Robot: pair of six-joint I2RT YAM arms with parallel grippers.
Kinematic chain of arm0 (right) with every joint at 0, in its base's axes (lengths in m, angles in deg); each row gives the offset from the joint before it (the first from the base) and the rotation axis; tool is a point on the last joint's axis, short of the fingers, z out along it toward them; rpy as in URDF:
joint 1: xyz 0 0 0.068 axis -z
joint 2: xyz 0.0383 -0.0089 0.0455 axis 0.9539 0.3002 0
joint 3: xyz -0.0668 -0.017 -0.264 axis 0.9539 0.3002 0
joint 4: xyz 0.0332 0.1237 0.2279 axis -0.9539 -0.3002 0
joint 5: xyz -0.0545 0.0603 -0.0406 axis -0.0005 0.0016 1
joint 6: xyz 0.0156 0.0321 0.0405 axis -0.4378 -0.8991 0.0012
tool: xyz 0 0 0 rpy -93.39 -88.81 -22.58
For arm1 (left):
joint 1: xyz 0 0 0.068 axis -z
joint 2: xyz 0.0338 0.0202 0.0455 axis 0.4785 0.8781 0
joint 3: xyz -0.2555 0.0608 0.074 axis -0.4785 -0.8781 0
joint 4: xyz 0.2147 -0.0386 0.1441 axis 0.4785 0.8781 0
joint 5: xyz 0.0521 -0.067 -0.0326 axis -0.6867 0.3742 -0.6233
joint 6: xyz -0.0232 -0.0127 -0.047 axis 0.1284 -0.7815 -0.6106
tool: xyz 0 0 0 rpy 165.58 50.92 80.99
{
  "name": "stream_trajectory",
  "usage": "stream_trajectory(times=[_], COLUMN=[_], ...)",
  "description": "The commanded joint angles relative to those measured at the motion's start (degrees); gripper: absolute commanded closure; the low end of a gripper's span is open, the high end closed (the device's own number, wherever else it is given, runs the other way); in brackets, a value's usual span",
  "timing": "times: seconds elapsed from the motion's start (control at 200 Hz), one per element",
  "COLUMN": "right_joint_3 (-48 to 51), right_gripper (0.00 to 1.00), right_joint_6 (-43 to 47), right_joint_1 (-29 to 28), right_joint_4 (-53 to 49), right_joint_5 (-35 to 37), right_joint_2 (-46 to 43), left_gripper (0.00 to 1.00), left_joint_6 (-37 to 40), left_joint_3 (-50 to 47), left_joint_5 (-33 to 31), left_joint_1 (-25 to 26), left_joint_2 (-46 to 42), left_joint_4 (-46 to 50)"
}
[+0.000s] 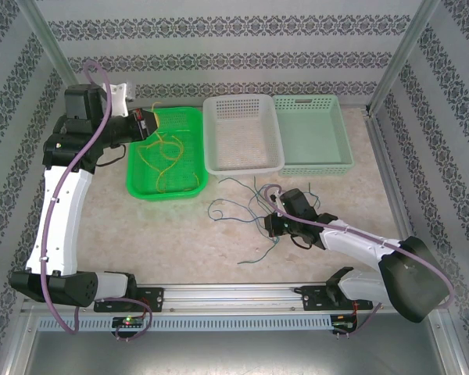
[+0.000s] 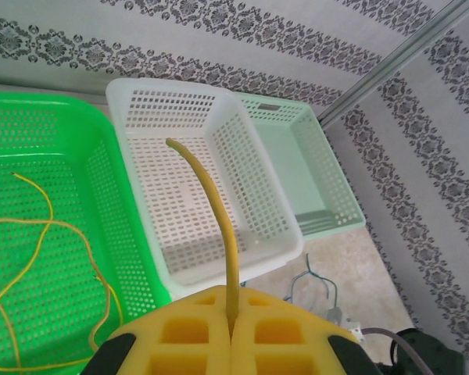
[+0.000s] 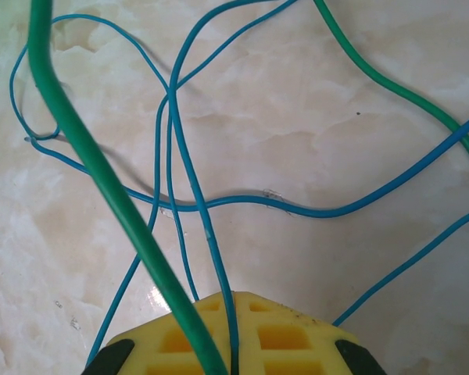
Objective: Untangle the cables
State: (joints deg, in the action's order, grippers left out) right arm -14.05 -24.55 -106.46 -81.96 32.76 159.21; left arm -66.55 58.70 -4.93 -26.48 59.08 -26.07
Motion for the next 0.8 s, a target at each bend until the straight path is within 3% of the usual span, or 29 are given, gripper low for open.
stream_trajectory(times=[0.0,0.29,0.49,0.794], right_joint_3=[0.6,0.3,0.8,0.4], right_gripper=[0.99,0.99,0.99,0.99], right_joint_6=[-0.9,-0.9,-1.5,-1.8], right_joint_1=[-0.9,-1.4,-1.8,-1.9], right_joint_4=[0.3,0.1,0.3,0.3], right_joint_5=[1.5,2.3,2.7,2.8], right_joint_2=[0.8,1.5,1.4,1.9], left_gripper=[0.98,1.0,1.0,1.0], left_joint_6=[5.1,14.0,16.4,12.2], left_joint_3=[-2.2,-11.8,-26.3,-42.1], left_joint_5=[-1.6,-7.5,-10.4,-10.9], left_joint_1=[-0.8,-0.8,-0.8,-0.7], left_joint_2=[-1.6,-2.5,-7.6,-9.2], left_joint_4=[-5.4,-16.8,-36.0,-48.4])
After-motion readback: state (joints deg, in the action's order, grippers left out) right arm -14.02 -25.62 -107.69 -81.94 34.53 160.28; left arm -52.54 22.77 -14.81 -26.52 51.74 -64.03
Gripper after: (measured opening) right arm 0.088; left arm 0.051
